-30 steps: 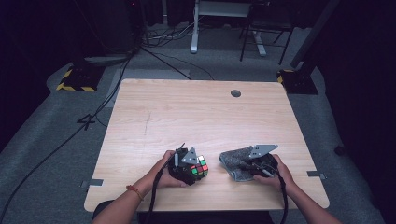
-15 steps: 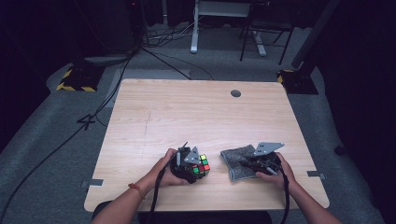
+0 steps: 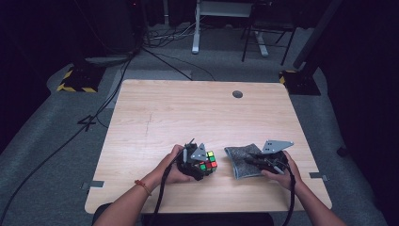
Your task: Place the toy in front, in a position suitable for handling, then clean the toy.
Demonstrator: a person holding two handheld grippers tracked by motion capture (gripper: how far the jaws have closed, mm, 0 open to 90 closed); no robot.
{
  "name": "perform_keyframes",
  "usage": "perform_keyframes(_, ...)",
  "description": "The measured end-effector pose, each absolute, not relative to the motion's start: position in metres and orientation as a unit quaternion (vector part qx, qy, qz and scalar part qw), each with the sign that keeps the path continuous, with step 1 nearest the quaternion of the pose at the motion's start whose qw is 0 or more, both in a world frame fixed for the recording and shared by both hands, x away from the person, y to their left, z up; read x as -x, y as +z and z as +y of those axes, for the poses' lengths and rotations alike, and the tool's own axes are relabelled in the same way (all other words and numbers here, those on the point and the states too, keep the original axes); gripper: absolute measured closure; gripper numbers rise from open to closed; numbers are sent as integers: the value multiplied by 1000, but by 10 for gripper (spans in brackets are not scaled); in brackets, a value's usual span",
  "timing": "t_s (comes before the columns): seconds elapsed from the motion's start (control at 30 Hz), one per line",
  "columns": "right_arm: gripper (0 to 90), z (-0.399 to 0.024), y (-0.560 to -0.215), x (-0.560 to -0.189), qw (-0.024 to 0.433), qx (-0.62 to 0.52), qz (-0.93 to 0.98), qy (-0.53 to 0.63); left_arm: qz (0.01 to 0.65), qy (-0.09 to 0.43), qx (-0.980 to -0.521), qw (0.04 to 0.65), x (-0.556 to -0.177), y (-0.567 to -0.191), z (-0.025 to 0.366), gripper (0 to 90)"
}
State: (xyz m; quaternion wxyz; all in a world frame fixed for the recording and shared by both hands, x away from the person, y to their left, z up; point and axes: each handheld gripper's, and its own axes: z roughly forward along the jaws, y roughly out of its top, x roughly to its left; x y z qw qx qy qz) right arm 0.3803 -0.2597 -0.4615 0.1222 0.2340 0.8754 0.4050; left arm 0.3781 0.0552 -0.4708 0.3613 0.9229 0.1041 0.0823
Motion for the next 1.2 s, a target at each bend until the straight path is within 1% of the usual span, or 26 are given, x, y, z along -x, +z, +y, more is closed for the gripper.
perform_keyframes(0.13,790,-261,-451,-379,125,-232,867,423,96,88,-927,353,-380,-468,47,337)
perform_keyframes(0.23,790,-259,-445,-379,124,-228,862,436,80,81,-931,347,-381,-467,41,337)
perform_keyframes(0.33,790,-256,-442,-379,122,-224,861,439,77,93,-934,336,-382,-467,34,337)
perform_keyframes(0.43,790,-243,-439,-377,122,-208,868,435,77,90,-939,324,-384,-468,26,336)
perform_keyframes(0.57,789,-233,-434,-375,120,-197,870,436,73,93,-938,326,-387,-467,18,337)
perform_keyframes(0.67,789,-221,-427,-374,121,-184,870,440,65,102,-939,321,-388,-464,9,337)
perform_keyframes(0.7,790,-218,-425,-374,122,-181,871,440,64,101,-937,329,-389,-461,4,337)
perform_keyframes(0.83,789,-209,-423,-372,123,-175,875,433,63,109,-937,325,-388,-459,-2,336)
perform_keyframes(1.03,788,-193,-418,-368,123,-161,881,427,65,114,-938,320,-386,-458,-4,336)
perform_keyframes(1.13,788,-179,-416,-367,134,-148,886,419,72,115,-938,318,-385,-458,-3,336)
perform_keyframes(1.17,787,-173,-417,-367,146,-140,889,410,75,119,-938,316,-385,-458,-2,337)
perform_keyframes(1.2,787,-173,-417,-367,146,-140,889,410,78,121,-938,316,-385,-458,0,337)
